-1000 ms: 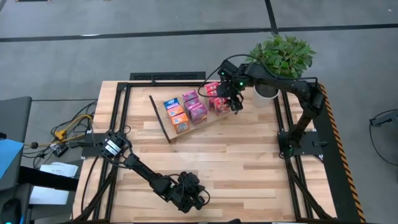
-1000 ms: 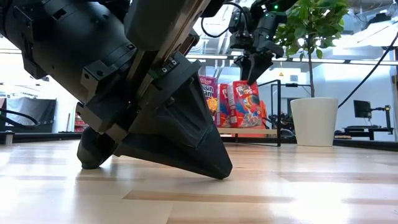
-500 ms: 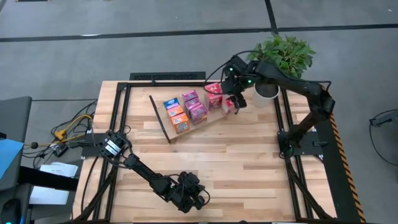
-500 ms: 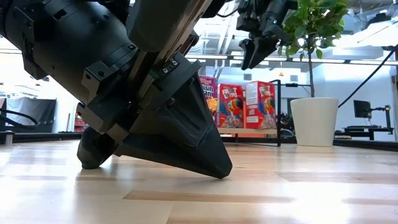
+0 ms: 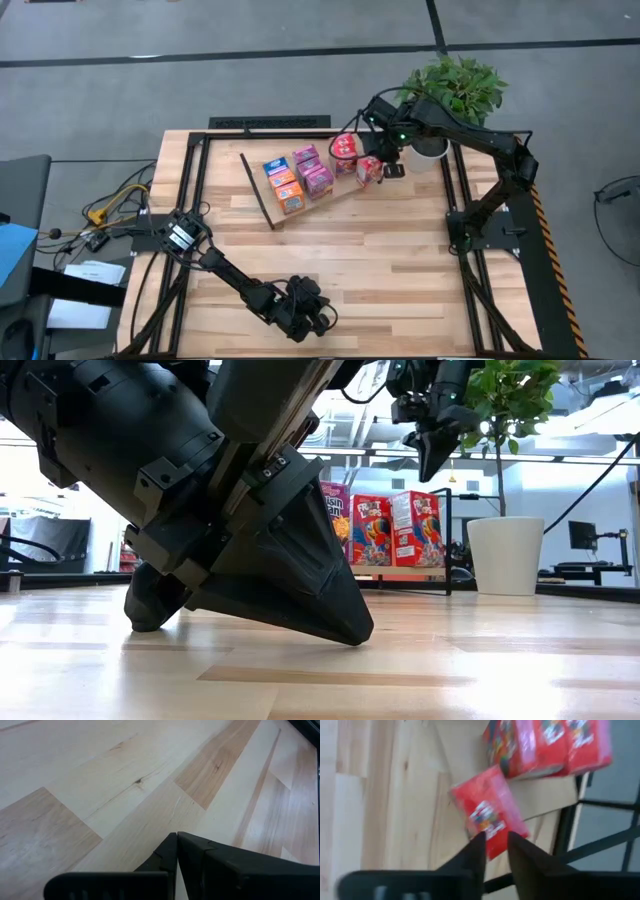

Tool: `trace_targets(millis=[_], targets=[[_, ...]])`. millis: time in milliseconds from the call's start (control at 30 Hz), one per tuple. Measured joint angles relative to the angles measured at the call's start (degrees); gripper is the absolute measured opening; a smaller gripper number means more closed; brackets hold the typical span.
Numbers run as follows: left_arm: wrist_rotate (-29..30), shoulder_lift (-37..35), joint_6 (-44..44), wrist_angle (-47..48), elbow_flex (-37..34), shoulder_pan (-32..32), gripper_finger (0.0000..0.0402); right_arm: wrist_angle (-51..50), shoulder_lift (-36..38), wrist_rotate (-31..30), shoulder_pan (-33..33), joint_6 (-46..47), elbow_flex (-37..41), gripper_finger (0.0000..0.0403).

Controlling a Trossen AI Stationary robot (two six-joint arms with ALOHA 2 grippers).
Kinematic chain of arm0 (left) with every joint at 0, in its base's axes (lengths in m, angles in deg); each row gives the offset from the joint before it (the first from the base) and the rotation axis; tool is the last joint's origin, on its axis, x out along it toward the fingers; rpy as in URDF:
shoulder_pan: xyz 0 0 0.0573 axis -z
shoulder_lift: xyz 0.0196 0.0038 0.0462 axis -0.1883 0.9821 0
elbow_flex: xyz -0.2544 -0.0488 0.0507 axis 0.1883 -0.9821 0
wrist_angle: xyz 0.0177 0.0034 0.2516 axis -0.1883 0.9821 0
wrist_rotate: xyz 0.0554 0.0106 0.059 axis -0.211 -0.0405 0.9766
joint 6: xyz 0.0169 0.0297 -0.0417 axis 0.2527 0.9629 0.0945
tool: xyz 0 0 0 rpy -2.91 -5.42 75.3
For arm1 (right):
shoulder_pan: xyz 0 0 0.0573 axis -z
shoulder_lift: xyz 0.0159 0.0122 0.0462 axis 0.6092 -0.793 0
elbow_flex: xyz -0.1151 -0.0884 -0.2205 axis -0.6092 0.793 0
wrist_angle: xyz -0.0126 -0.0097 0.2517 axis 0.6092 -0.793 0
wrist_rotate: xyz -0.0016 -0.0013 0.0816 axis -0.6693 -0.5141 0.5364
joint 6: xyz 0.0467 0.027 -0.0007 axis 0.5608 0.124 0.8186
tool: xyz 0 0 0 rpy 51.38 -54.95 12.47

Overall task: Stack cereal on shelf
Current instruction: Put the red cereal box on the shelf aligned with the other red cereal box

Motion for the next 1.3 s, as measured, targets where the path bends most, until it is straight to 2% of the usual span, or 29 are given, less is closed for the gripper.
trace_targets(millis=[167, 233, 433, 733, 1000, 1300], targets=[[0.0, 0.0, 0.1, 0.0, 0.0, 0.0, 0.0000, -1.2, 0.0, -0.4, 0.3, 1.0, 0.0, 0.0021], [0.0, 0.0, 0.1, 0.0, 0.0, 0.1, 0.0000, -0.5, 0.0, -0.4, 0.4, 1.0, 0.0, 0.0011], [-0.2, 0.0, 0.1, 0.0, 0.0, 0.1, 0.0000, -0.9, 0.0, -4.4, 0.3, 2.8, 2.2, 0.0038], [-0.2, 0.0, 0.0, 0.0, 0.0, 0.2, 0.0000, 0.6, 0.2, -4.9, -1.1, 2.1, 6.4, 0.0008], [0.4, 0.0, 0.0, 0.0, 0.0, 0.2, 0.0000, 3.8, 0.0, -4.8, -3.0, 2.3, 6.5, 0.0042], [0.7, 0.0, -0.5, 0.0, 0.0, 0.2, 0.0000, 7.7, -0.1, -4.2, -4.9, 1.6, 6.6, 0.0016]])
